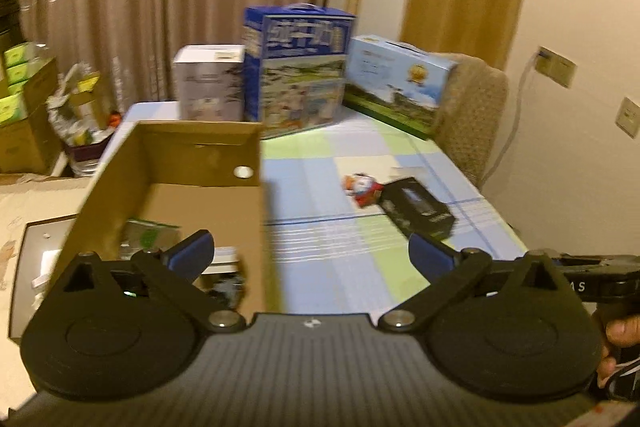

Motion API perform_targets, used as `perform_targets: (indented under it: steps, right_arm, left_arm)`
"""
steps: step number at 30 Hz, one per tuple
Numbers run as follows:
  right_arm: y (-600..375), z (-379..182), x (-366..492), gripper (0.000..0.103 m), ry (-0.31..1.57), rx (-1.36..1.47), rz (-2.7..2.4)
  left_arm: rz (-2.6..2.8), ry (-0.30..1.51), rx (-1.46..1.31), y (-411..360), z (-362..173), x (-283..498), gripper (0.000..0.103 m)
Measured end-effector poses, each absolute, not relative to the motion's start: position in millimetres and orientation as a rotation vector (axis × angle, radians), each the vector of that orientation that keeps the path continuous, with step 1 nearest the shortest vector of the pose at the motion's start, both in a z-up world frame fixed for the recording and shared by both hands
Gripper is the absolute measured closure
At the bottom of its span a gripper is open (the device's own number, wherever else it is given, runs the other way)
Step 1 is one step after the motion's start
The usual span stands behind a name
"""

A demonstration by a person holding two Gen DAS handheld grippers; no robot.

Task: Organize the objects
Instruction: 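Move left gripper to the black FLYCO box while right gripper approaches the brown hair tie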

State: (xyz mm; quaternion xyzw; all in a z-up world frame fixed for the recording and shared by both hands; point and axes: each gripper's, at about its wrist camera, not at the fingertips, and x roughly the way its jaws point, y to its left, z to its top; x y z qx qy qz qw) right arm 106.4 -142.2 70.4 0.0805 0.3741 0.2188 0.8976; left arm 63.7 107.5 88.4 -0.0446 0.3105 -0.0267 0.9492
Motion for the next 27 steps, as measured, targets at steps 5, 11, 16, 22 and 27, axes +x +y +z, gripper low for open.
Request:
perform_targets:
  steps: [5,11,16,22,27]
  right_arm:
    - [-173.6,73.4,107.1,0.051,0.756,0.185,0.402]
    - [-203.1,62.1,118.1,0.051,0.761,0.200,0.347]
    - [-219.7,45.8,142.4,0.051,0.779,0.197,0.317]
    - [-235.5,24.1,179.4,0.051,0.789,0.204,0.272]
    - [-240.0,3.1,213.4,0.051,0.797,0.180,0.280]
  left_arm:
    - [-0.089,0.637,-0.086,74.9,84.6,75.2,0.001]
    - [-0.106,0.671,-0.098,48.1,69.8,96.9,0.001]
    - [-0.105,0.708,-0.097,32.5,51.0,122.9,0.001]
    - [-0.104,0.754,-0.111,14.2,20.5,167.5,0.001]
    - [-0.106,0.787,-0.112,-6.9,-5.7,205.6,0.001]
